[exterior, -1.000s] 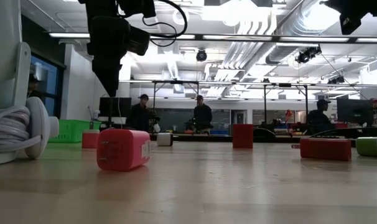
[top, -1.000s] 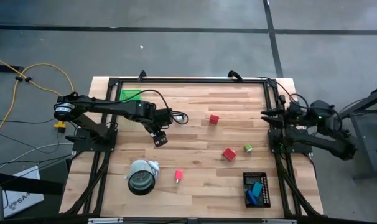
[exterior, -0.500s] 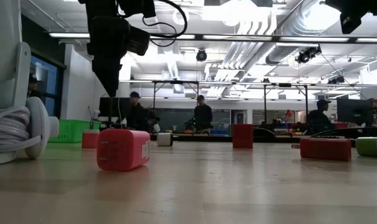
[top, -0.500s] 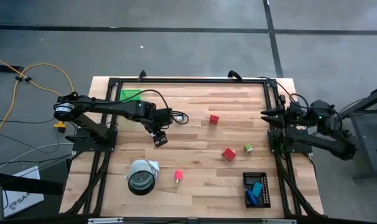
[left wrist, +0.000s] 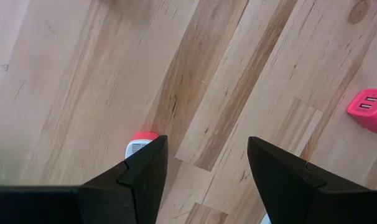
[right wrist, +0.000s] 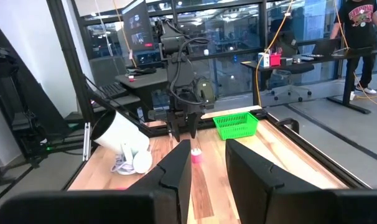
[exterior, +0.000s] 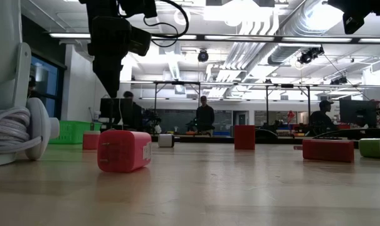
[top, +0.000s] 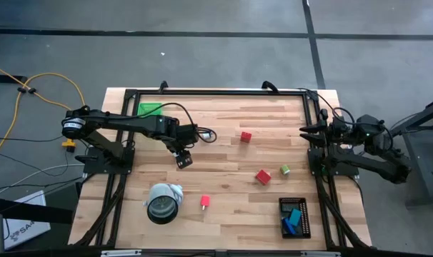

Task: Pick & Place Office items
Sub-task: Put the pink white charger adapter into the green bin

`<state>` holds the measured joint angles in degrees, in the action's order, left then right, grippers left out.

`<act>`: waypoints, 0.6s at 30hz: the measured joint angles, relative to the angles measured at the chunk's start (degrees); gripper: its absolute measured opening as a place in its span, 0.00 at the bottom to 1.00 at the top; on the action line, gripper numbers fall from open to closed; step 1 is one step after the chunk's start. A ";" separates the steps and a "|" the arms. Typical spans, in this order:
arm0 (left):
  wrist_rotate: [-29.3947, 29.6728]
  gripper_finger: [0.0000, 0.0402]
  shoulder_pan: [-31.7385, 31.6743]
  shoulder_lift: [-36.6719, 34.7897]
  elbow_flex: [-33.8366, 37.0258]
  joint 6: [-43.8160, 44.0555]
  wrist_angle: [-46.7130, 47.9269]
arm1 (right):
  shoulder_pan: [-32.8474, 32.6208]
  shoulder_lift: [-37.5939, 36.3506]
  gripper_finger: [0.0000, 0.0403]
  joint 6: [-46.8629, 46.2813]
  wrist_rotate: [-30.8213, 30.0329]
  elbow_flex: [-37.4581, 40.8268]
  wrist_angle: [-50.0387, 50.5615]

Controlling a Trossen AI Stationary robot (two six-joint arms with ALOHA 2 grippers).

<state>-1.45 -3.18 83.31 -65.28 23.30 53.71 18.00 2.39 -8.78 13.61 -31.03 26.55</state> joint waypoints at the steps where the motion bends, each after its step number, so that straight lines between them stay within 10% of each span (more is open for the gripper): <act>1: 0.00 0.53 -0.01 0.00 0.00 0.00 0.00 | 0.00 0.00 0.22 0.00 0.00 0.00 0.00; 18: 0.00 0.53 -0.02 0.02 0.00 1.96 -0.01 | 0.00 0.00 0.22 0.00 0.00 -0.02 0.00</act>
<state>-1.45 -3.20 83.33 -65.28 25.26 53.70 18.00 2.39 -8.78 13.61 -31.05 26.55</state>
